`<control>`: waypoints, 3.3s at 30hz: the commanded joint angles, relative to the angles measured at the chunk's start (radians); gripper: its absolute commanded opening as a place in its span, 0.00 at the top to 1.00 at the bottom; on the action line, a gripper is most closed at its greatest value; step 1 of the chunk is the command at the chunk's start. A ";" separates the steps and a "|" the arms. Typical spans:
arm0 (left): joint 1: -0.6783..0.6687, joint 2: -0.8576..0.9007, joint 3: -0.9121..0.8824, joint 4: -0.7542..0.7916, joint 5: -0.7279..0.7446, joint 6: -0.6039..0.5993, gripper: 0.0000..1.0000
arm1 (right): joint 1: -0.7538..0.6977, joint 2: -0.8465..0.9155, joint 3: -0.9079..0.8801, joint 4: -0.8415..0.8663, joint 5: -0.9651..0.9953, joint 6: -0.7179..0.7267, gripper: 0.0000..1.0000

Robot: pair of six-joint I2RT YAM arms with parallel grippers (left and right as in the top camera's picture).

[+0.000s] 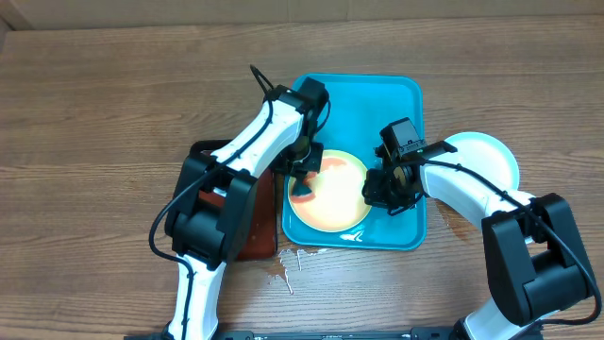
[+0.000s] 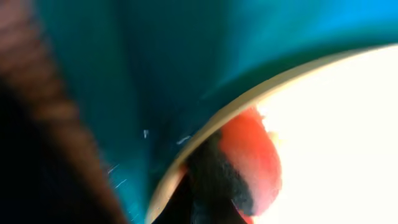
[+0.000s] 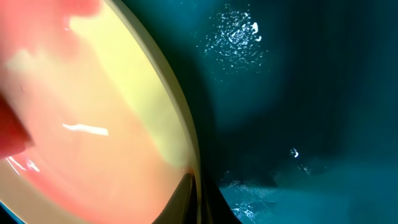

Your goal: Clean dirty plates on tray and stack at the side

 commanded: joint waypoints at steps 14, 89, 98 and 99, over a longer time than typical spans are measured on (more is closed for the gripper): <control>-0.156 0.092 0.020 0.035 0.477 0.106 0.96 | -0.007 0.011 -0.027 -0.014 0.064 -0.012 0.96; 0.375 -0.783 -0.100 -0.168 -0.103 -0.071 0.00 | 0.037 -0.089 0.285 -0.322 0.189 -0.050 0.96; 0.377 -0.816 -0.101 -0.221 -0.152 -0.071 0.00 | 0.241 -0.109 0.489 -0.344 0.322 -0.066 0.96; 0.377 -0.816 -0.101 -0.221 -0.151 -0.071 0.00 | 0.274 -0.102 0.489 -0.327 0.372 -0.052 0.96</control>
